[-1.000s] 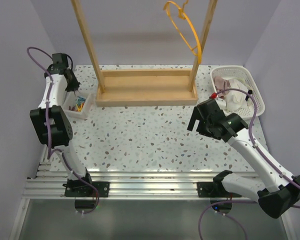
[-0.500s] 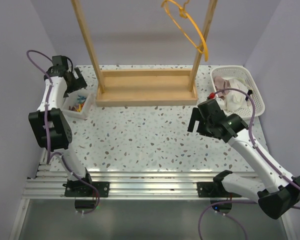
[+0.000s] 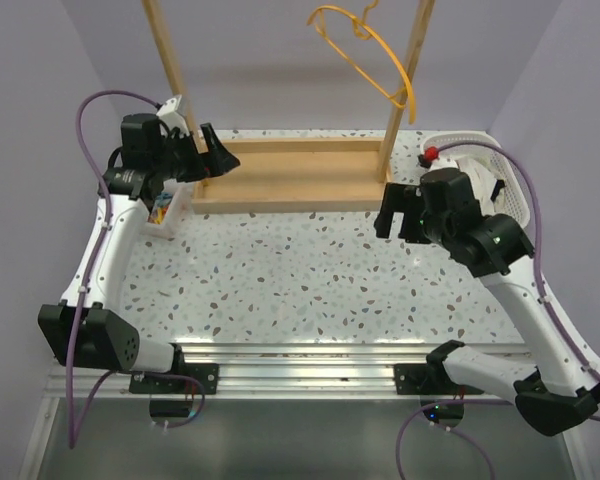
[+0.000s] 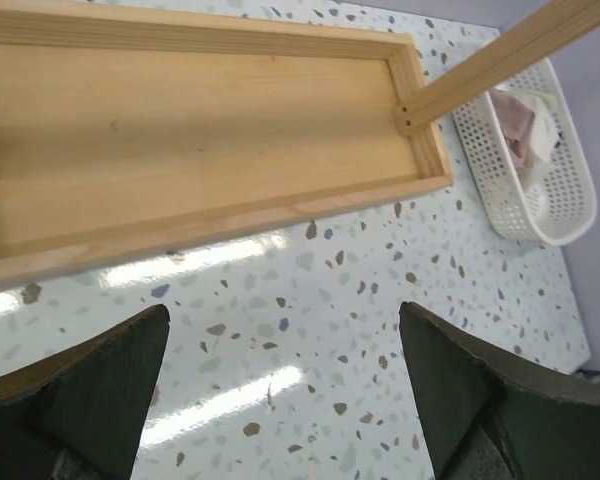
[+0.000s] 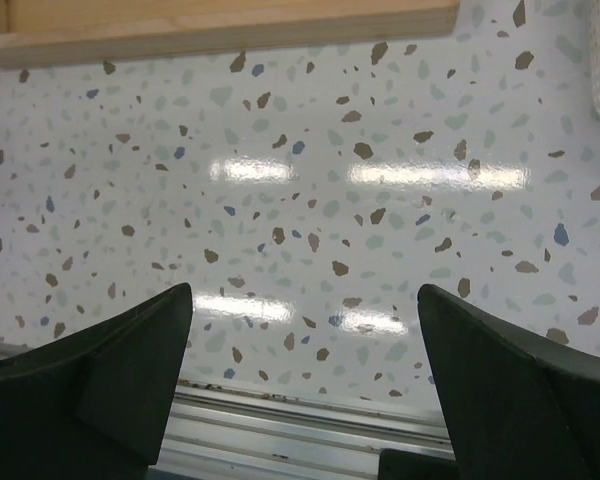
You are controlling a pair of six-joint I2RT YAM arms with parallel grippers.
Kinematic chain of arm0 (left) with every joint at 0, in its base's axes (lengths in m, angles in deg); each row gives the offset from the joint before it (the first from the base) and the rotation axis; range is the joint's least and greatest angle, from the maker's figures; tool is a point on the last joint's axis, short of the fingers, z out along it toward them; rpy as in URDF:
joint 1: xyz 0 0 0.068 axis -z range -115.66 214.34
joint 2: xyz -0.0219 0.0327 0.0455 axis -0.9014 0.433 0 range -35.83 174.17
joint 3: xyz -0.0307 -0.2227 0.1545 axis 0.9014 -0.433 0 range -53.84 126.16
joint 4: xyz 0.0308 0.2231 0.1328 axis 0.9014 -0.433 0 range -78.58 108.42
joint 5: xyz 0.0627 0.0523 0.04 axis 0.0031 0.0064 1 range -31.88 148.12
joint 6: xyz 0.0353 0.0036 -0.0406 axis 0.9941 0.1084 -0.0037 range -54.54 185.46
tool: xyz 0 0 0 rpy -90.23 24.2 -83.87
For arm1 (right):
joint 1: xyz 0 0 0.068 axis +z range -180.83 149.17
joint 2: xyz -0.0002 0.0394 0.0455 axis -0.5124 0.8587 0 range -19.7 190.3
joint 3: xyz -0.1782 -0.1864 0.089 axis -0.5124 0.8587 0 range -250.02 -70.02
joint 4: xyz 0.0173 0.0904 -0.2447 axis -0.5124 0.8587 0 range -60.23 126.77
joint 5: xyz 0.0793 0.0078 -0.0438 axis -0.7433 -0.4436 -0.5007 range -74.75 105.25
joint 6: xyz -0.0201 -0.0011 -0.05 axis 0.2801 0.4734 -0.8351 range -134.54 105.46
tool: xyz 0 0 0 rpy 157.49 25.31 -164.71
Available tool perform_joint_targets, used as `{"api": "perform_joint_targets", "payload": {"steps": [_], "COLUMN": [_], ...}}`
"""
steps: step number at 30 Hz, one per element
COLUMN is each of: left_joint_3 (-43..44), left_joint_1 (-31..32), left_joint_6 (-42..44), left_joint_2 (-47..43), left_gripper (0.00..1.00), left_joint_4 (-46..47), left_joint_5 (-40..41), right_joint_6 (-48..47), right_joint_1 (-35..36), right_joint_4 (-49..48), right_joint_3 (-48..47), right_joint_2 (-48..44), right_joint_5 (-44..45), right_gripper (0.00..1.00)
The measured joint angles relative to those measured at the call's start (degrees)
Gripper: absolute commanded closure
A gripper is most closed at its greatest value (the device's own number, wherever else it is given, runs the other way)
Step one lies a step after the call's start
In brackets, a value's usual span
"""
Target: Remove the underwear clipped to the hanger
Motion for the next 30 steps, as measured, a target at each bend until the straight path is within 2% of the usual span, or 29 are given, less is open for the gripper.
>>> {"api": "perform_joint_targets", "payload": {"steps": [4,11,14,18,30], "left_joint_3": [-5.1,-6.0,-6.0,-6.0,-4.2], "left_joint_1": [-0.1,0.1,0.1,0.1,0.4], "left_joint_6": [-2.9,-5.7,-6.1,-6.6,-8.5], "left_joint_2": [-3.7,-5.1,-5.1,-5.2,-5.4], "left_gripper": [0.00,0.00,0.00,0.00,0.00], "left_joint_4": [4.0,10.1,11.1,11.2,13.5], "left_joint_5": [-5.4,-14.6,-16.3,-17.7,-20.7], "right_joint_6": [-2.4,-6.5,-7.4,-7.7,-7.7], "right_joint_1": [0.0,0.0,0.0,-0.1,-0.2], "right_joint_4": [2.1,6.5,8.8,10.9,13.7], "right_joint_3": [-7.8,-33.3,-41.3,-44.7,-46.6], "right_joint_2": [-1.1,0.8,1.8,2.1,3.5], "right_joint_5": [-1.1,-1.3,-1.7,-3.1,-5.6], "right_gripper": [0.02,0.02,0.02,0.02,0.02]}}
